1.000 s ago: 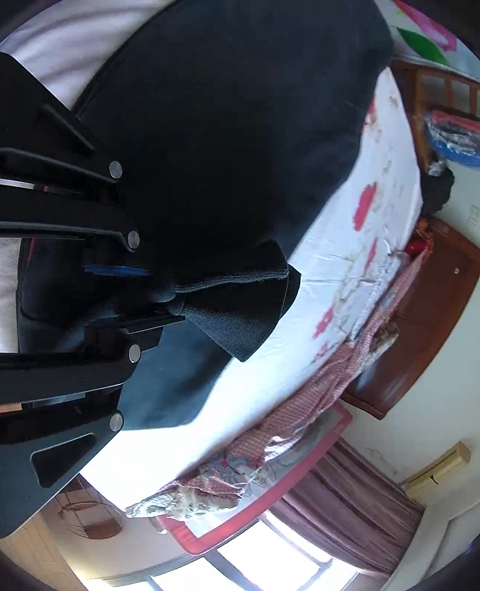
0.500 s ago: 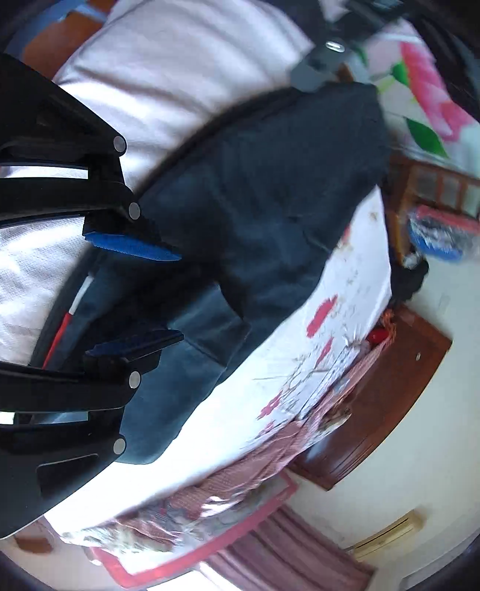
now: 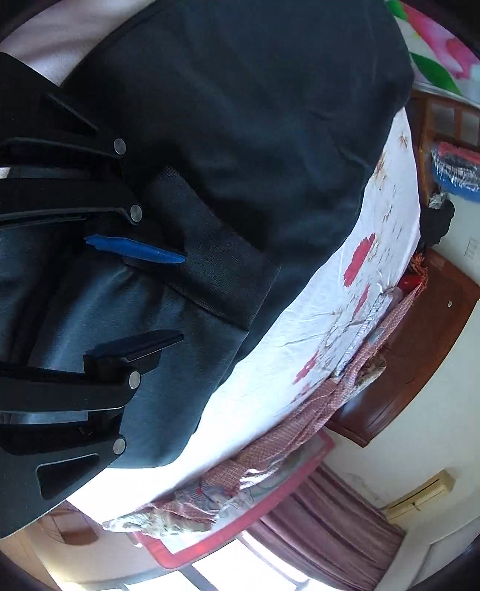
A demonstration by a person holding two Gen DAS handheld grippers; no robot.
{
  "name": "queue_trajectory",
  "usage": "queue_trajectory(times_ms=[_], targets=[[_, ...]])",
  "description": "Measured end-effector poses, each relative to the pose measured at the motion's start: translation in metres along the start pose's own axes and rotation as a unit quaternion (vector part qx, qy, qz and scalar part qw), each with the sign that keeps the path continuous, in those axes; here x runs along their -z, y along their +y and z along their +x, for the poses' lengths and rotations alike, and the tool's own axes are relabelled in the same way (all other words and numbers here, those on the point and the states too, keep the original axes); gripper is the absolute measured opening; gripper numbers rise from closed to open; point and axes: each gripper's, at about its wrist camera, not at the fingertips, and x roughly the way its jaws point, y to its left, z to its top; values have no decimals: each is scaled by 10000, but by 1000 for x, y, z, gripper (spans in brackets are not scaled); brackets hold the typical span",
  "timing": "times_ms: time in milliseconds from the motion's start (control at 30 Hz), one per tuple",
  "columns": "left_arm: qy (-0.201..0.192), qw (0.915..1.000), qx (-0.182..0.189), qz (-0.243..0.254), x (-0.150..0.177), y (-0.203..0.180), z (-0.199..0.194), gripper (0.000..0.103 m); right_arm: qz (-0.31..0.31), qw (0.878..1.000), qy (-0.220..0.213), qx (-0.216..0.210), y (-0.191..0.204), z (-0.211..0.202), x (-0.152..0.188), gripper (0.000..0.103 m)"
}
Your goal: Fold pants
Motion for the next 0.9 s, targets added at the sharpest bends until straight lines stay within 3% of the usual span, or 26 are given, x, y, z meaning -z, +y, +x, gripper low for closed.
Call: queue_trajectory(times_ms=[100, 167, 267, 367, 467, 667, 833, 900], targets=[[24, 9999, 105, -90, -21, 40, 10, 101, -93, 9999, 112, -7, 2, 4, -5, 38], [259, 9976, 529, -370, -30, 63, 24, 101, -267, 9995, 158, 89, 12, 9, -6, 38], [578, 9831, 1300, -1149, -32, 92, 49, 101, -335, 9989, 289, 128, 19, 9, -6, 38], [775, 9705, 1711, -1508, -22, 99, 70, 101, -402, 9981, 443, 144, 24, 10, -13, 38], [767, 9491, 2293, -2020, -10, 101, 87, 101, -598, 9965, 540, 225, 30, 7, -17, 38], [691, 9056, 3097, -2815, 19, 100, 113, 101, -821, 9936, 723, 269, 36, 6, -23, 38], [258, 9073, 3069, -2864, 29, 92, 111, 97, -912, 9923, 773, 336, 41, 6, -25, 38], [110, 9046, 3035, -2992, 33, 94, 109, 77, -912, 9922, 770, 351, 42, 5, -24, 38]])
